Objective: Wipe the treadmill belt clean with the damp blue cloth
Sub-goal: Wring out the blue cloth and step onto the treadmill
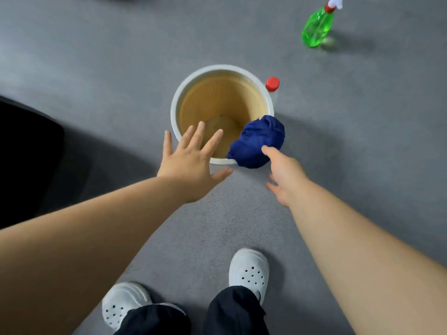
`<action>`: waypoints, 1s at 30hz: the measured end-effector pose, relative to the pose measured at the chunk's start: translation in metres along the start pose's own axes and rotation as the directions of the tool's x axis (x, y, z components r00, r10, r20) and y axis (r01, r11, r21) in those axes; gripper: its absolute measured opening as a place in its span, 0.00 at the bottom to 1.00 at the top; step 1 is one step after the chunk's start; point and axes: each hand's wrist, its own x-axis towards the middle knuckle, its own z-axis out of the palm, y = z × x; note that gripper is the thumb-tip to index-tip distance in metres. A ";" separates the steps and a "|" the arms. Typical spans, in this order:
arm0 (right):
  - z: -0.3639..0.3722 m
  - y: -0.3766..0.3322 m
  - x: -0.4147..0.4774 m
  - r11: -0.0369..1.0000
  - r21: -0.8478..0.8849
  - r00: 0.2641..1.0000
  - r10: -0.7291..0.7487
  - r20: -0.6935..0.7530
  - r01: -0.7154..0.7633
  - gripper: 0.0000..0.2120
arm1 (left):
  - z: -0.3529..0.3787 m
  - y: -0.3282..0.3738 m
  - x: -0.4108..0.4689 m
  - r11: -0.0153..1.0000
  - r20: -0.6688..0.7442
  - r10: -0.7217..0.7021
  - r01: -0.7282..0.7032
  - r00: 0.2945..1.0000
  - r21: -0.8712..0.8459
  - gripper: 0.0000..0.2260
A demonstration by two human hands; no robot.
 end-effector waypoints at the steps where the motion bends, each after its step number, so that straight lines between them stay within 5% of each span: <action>1: 0.004 0.003 0.007 0.995 0.103 0.999 -0.004 0.032 0.001 0.33 | 0.006 -0.002 0.003 0.999 0.022 0.002 -0.001 1.000 -0.032 0.35; 3: 0.009 0.005 0.019 0.973 0.229 0.996 -0.025 0.088 0.005 0.19 | 0.019 -0.007 0.007 0.991 0.059 -0.001 0.009 0.998 -0.136 0.34; 6: 0.014 0.002 0.018 0.977 0.211 0.999 -0.023 -0.031 0.029 0.03 | 0.030 -0.016 -0.002 0.976 0.011 0.028 -0.025 1.000 -0.217 0.32; 12: 0.014 -0.022 -0.017 0.989 0.062 0.979 -0.126 -0.159 0.138 0.04 | 0.019 -0.033 -0.033 0.945 -0.087 -0.062 0.031 0.994 -0.326 0.29; 14: 0.018 -0.032 -0.035 0.981 0.059 0.972 -0.176 -0.157 0.187 0.10 | 0.008 -0.040 -0.048 0.922 -0.090 -0.118 0.076 0.989 -0.379 0.28; 17: 0.041 -0.045 -0.076 0.953 0.046 0.951 -0.294 -0.095 0.300 0.05 | -0.012 -0.054 -0.075 0.813 -0.076 -0.245 0.162 0.967 -0.560 0.25; 19: 0.070 -0.048 -0.112 0.940 0.027 0.940 -0.341 0.024 0.340 0.05 | -0.026 -0.067 -0.095 0.557 0.035 -0.384 0.262 0.922 -0.788 0.22; 21: 0.109 -0.045 -0.150 0.946 0.045 0.914 -0.321 0.250 0.320 0.08 | -0.045 -0.087 -0.119 -0.028 0.308 -0.389 0.323 0.868 -0.946 0.22; 23: 0.154 -0.037 -0.190 0.963 -0.013 0.856 -0.232 0.462 0.268 0.12 | -0.058 -0.121 -0.147 -0.498 0.460 -0.208 0.312 0.863 -0.810 0.29; 25: 0.202 -0.029 -0.229 0.961 -0.107 0.786 -0.141 0.602 0.254 0.22 | -0.069 -0.162 -0.183 -0.635 0.437 -0.133 0.262 0.889 -0.726 0.30; 30: 0.323 -0.011 -0.314 0.909 -0.238 0.690 -0.072 0.720 0.344 0.20 | -0.078 -0.270 -0.279 -0.649 0.389 -0.304 0.110 0.870 -0.753 0.25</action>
